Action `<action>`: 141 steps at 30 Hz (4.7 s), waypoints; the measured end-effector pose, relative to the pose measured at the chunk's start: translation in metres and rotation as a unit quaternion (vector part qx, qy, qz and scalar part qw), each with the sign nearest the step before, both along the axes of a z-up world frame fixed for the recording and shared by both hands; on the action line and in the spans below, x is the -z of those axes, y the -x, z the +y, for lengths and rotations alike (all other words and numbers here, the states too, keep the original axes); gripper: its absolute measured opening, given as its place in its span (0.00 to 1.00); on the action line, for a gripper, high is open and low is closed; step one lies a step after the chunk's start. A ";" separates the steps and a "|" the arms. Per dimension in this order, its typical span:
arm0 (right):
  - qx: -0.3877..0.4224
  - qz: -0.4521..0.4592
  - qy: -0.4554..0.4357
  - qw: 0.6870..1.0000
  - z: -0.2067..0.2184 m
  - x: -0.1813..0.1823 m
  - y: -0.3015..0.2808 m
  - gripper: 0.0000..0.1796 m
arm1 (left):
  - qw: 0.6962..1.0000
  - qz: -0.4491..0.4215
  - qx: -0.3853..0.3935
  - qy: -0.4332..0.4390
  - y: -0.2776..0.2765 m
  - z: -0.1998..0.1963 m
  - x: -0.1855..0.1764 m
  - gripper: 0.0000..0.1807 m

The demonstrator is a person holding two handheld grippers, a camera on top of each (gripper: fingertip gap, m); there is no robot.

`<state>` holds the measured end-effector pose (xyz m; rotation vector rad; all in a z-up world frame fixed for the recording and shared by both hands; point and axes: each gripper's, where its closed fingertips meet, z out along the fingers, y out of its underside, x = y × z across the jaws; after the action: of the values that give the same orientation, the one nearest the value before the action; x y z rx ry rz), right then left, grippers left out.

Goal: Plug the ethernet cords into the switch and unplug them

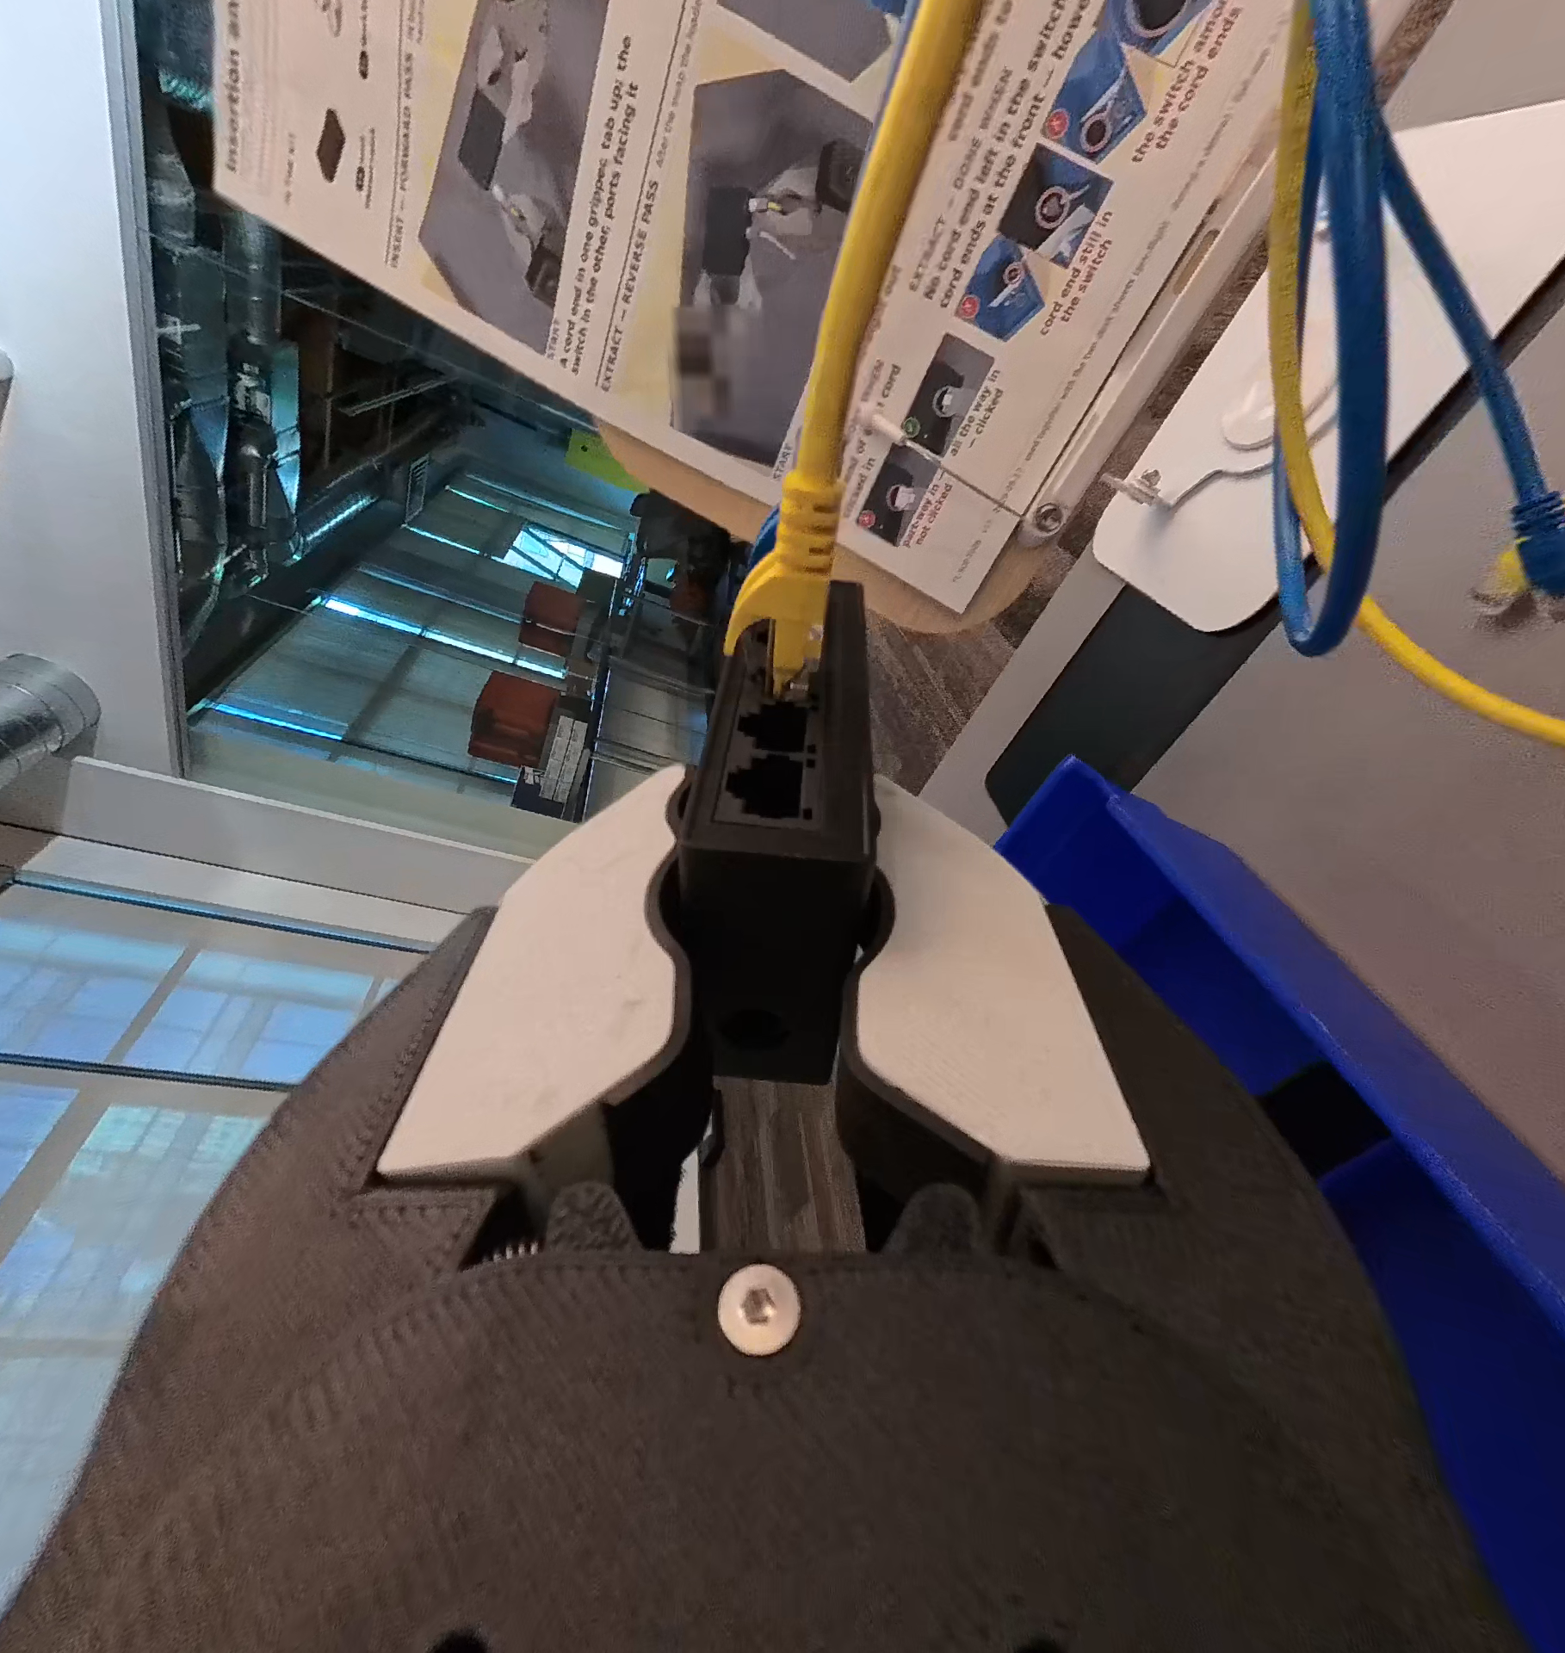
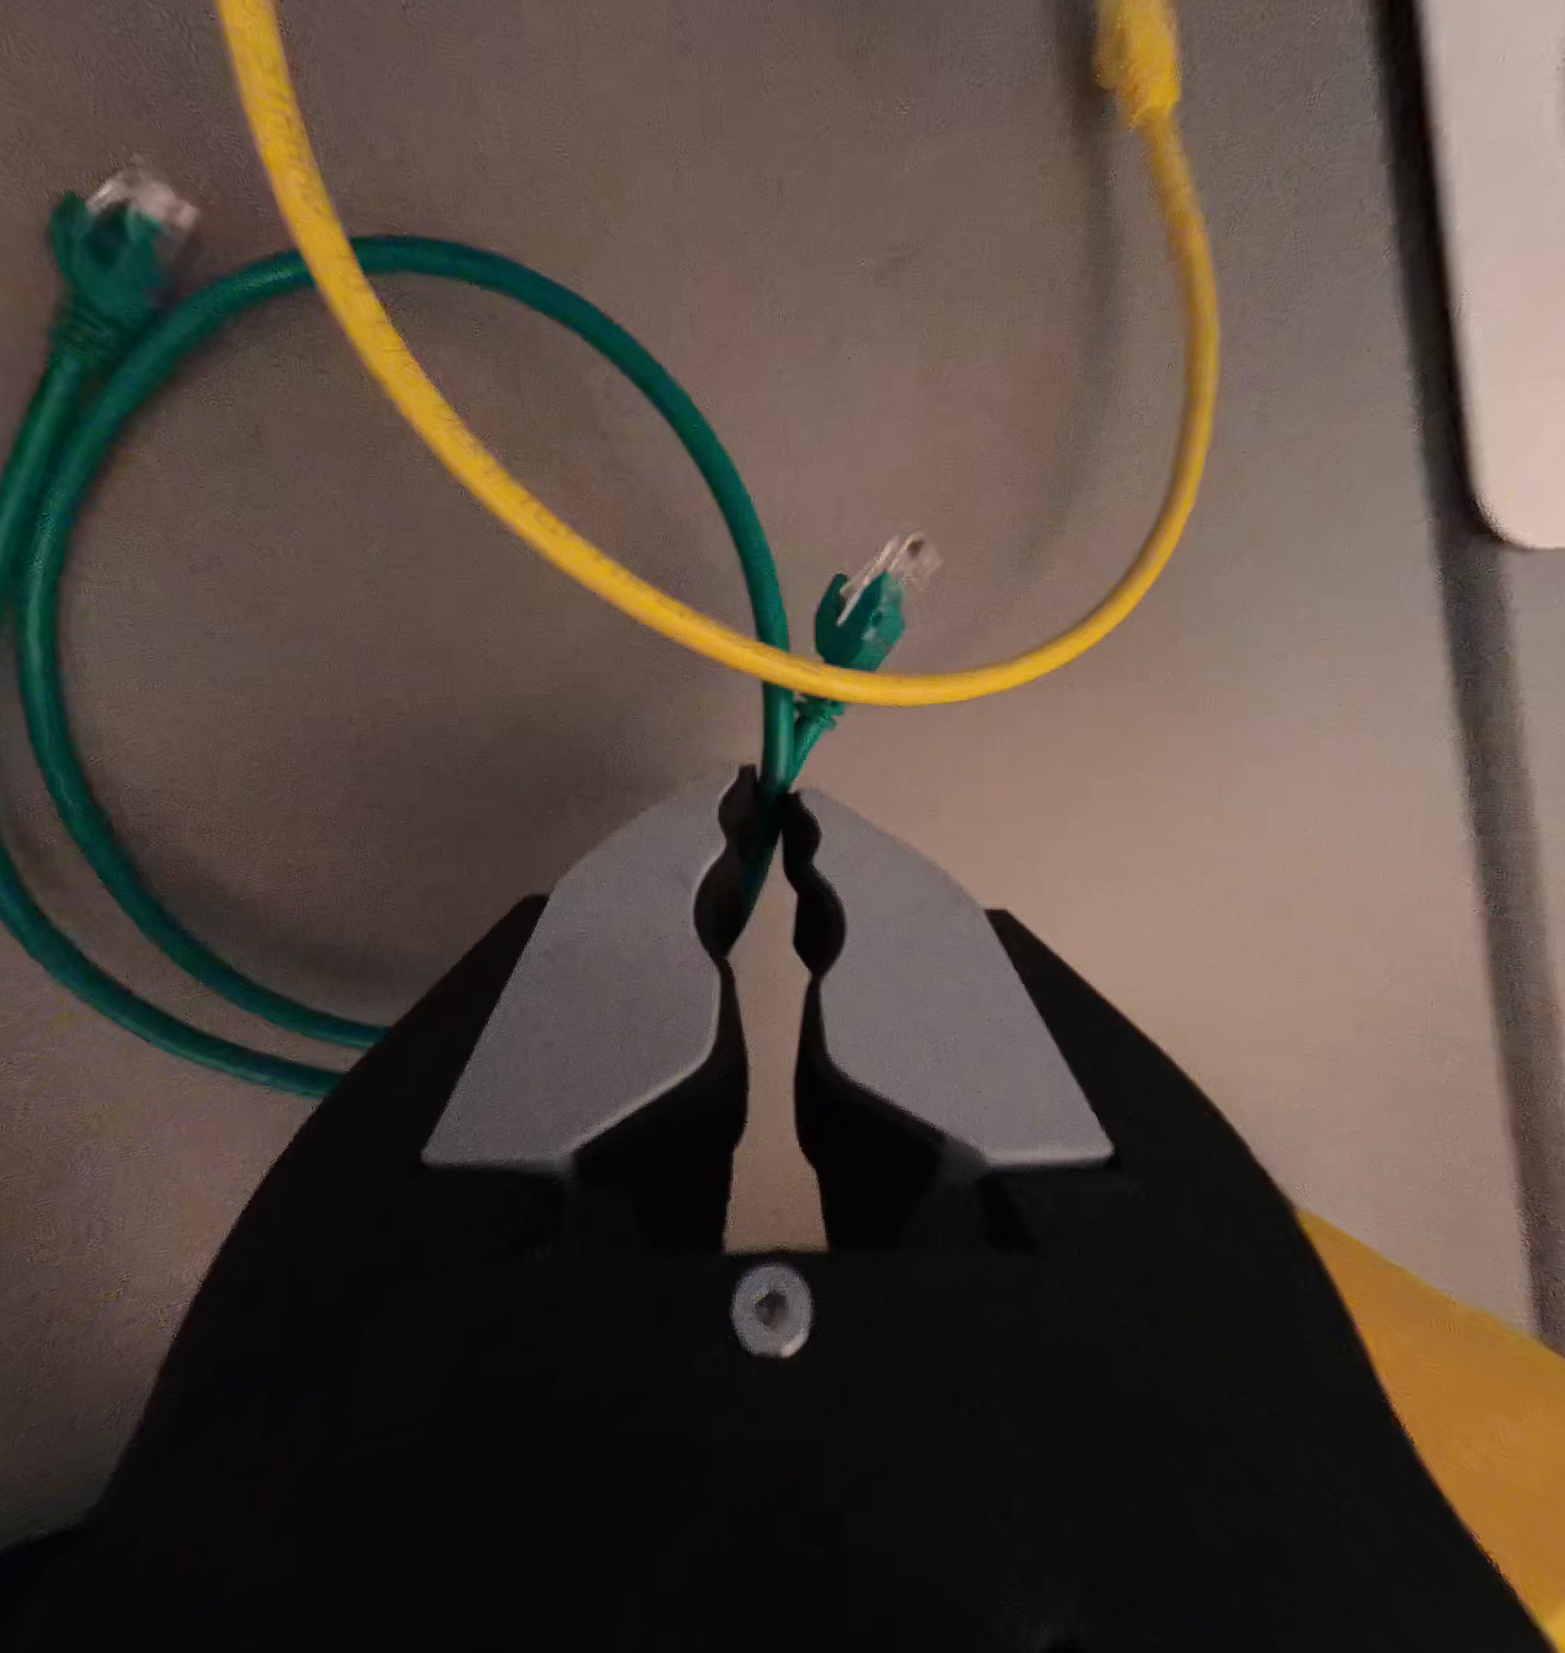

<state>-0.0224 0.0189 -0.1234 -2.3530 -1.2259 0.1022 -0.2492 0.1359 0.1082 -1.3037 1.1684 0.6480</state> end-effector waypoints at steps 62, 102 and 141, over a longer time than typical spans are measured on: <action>0.022 -0.023 -0.573 0.819 -0.094 -0.282 -0.120 0.15 | 0.979 -0.042 0.192 -0.060 -0.077 -0.073 -0.019 0.16; -0.231 -0.174 -0.605 0.742 -0.060 -0.213 0.074 0.08 | 0.940 0.118 0.288 -0.143 -0.153 -0.149 0.027 0.16; -0.205 0.001 -0.389 0.898 -0.086 -0.197 0.021 0.08 | 0.996 -0.070 0.041 -0.042 0.000 -0.027 -0.038 0.16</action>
<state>-0.0431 -0.0671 0.0732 -1.3937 -1.4067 -0.2150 -0.2497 0.1085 0.1462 -1.2047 1.0633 0.5328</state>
